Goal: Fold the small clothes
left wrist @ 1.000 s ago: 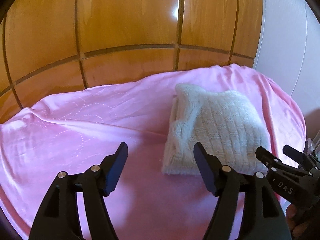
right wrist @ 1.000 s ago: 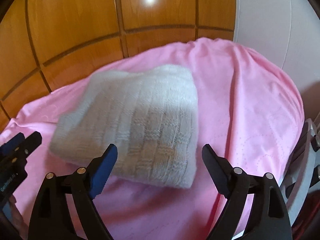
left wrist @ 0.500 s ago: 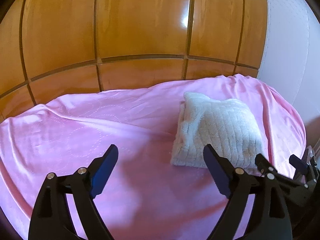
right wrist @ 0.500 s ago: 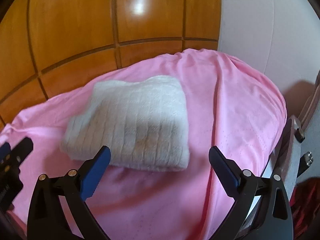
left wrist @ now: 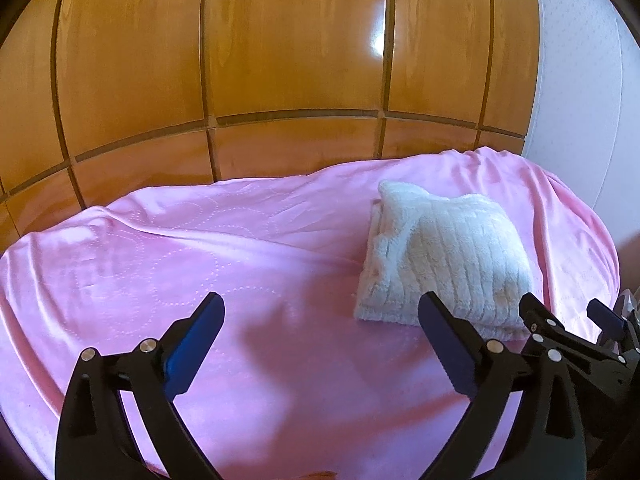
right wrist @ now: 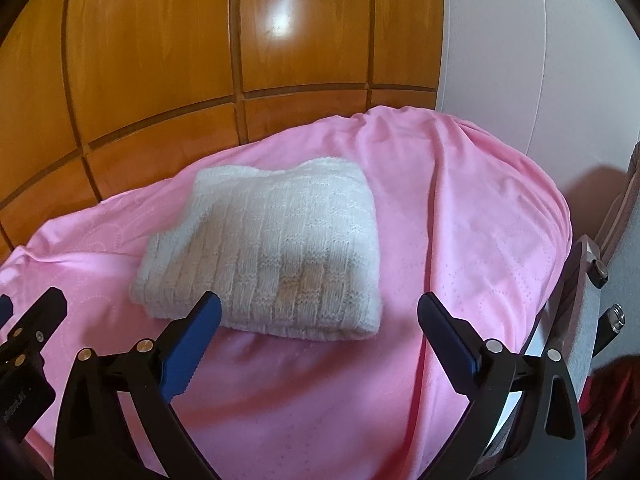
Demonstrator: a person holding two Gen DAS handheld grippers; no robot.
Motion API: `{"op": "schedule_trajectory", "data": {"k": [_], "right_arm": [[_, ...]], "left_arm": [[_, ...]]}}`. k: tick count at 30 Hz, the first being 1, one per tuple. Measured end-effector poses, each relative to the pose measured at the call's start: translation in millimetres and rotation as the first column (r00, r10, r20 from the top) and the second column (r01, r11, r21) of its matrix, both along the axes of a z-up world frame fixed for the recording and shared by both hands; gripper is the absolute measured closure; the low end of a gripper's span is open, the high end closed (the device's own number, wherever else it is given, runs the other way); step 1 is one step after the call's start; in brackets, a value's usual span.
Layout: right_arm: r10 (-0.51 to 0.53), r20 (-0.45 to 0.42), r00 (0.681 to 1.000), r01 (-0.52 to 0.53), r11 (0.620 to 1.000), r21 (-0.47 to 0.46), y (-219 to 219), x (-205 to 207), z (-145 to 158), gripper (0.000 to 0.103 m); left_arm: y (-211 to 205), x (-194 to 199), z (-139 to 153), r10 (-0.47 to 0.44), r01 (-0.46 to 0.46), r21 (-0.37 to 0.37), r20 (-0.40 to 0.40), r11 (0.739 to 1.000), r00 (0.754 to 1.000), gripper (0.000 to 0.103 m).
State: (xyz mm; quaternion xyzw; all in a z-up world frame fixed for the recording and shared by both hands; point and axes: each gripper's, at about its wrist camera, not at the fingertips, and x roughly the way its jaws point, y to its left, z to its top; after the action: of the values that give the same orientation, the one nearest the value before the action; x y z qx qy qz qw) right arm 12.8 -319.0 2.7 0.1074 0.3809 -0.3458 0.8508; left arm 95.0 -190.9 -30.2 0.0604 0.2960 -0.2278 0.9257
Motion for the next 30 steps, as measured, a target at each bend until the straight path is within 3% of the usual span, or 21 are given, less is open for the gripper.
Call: {"op": "schedule_trajectory", "data": {"k": [30], "right_arm": [[0.018,-0.001,1.0,-0.018,1.0,0.009,4.4,0.8,-5.5,0.005]], "left_arm": [[2.7,-6.0,5.4,-0.011,0.011,-0.011,0.0,1.0,1.0,0.003]]}}
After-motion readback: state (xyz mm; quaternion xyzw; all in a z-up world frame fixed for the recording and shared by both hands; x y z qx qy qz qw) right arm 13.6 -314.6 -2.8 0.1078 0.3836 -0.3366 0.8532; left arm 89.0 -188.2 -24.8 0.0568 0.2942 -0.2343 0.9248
